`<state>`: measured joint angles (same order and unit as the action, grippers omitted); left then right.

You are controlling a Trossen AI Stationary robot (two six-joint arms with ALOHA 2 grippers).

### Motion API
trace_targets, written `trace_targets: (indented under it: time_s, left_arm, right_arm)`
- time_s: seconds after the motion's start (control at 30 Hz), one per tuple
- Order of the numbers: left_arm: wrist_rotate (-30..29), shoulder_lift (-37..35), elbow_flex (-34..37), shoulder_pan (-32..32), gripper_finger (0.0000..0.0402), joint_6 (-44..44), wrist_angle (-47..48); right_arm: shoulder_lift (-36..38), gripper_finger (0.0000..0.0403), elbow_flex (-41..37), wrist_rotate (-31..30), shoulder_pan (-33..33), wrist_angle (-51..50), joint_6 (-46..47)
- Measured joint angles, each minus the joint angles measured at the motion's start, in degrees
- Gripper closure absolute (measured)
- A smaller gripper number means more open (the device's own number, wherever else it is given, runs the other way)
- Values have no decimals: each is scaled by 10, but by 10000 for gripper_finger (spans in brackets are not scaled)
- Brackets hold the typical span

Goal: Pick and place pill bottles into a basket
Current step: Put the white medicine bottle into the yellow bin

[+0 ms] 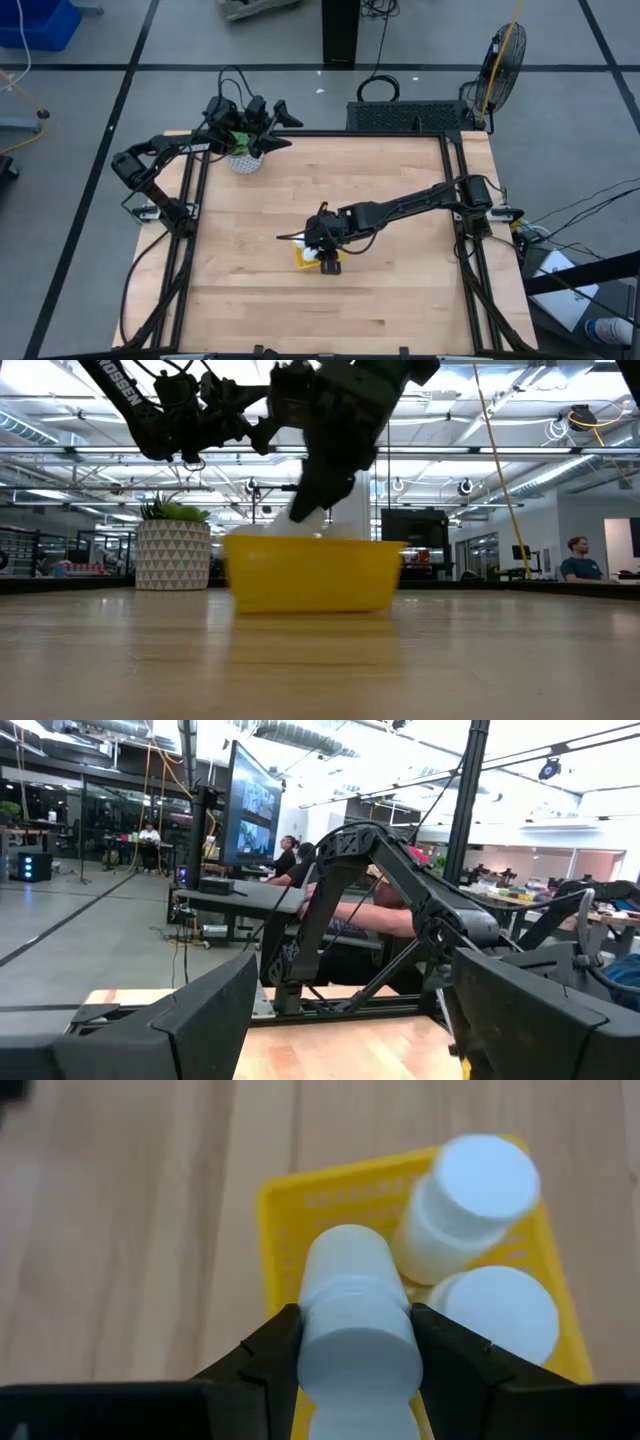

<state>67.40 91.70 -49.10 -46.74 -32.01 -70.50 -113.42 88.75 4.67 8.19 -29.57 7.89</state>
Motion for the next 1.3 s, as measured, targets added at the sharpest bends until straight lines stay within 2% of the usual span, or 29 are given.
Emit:
trace_targets:
  time_s: [0.6,0.93,1.3]
  left_arm:
    - [0,0,0,0,62,-1,0]
    - [0,0,0,0,62,-2,0]
    - [0,0,0,0,62,-2,0]
  right_arm:
    - [0,254,-1,3,2,27,0]
    - [0,254,-1,14,9,-10,27]
    - [0,254,-1,-17,8,-56,41]
